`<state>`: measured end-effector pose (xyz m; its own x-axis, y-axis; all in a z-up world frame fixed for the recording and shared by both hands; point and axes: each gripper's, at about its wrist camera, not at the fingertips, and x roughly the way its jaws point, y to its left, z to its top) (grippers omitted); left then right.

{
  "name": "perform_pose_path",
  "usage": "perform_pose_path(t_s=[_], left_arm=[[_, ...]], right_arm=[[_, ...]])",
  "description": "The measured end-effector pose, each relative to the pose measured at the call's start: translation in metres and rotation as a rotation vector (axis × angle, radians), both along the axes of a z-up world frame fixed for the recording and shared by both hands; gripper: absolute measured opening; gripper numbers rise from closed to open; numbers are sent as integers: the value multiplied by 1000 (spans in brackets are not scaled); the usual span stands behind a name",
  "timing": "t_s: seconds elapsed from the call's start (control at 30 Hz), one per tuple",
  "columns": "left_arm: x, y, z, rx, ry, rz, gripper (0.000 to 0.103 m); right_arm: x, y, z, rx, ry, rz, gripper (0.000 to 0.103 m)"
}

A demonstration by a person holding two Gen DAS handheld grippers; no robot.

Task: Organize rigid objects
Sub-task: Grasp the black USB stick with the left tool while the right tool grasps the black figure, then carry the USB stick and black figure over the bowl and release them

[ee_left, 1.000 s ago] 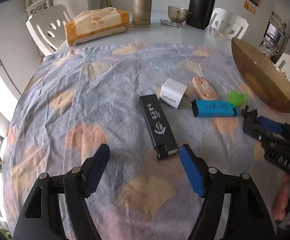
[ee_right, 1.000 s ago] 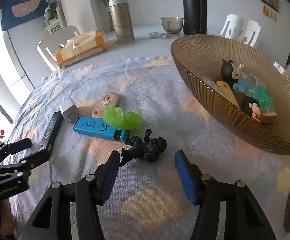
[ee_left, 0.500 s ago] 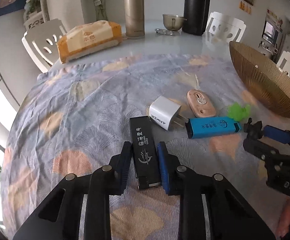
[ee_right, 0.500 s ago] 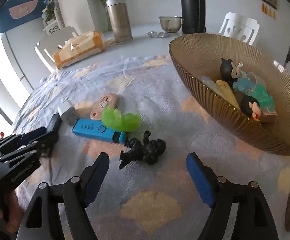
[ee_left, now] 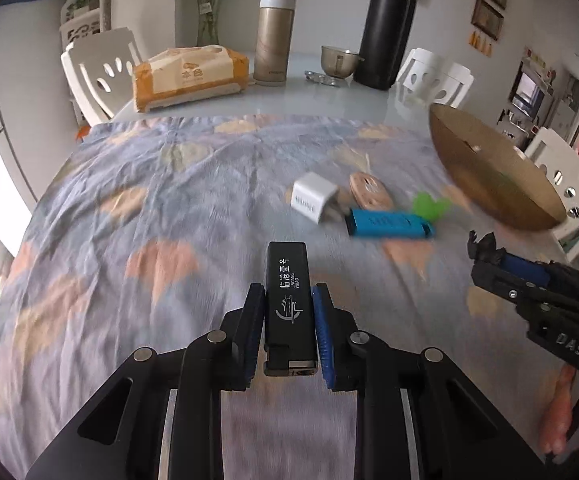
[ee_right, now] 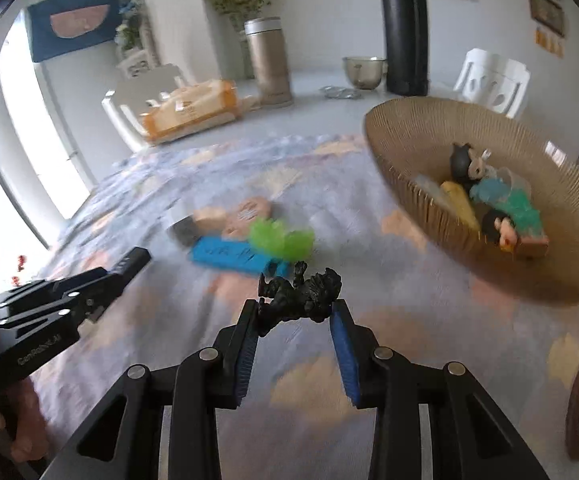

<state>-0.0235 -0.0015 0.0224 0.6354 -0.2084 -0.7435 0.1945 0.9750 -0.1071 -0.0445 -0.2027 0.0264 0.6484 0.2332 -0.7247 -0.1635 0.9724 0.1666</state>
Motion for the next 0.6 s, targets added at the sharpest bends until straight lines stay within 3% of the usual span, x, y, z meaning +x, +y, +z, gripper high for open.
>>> perform_pose_path(t_s=[0.13,0.3,0.4,0.47,0.5,0.53,0.6], left_arm=[[-21,-2,-8,18,14,-14,21],[-27,-6,-11,35,27,-32,22],[-25,-9,-16,58,40,-47,41],[-26,-16,-18,74,42,-74,51],[-27,-19,-18,92,40,-75,51],[-28,-23,-19,122,34,-71,52],[-29,-28,-19,171,10,-46,55]], right_arm=[[-32,10,2,-53,-16,80,35],[-39,19,-20,-96,48,162,35],[-41,25,-24,-131,42,168,35],[-39,26,-26,-136,50,178,44],[-40,27,-27,-147,52,181,59],[-41,28,-28,-168,51,175,67],[-41,32,-28,-198,43,160,67]])
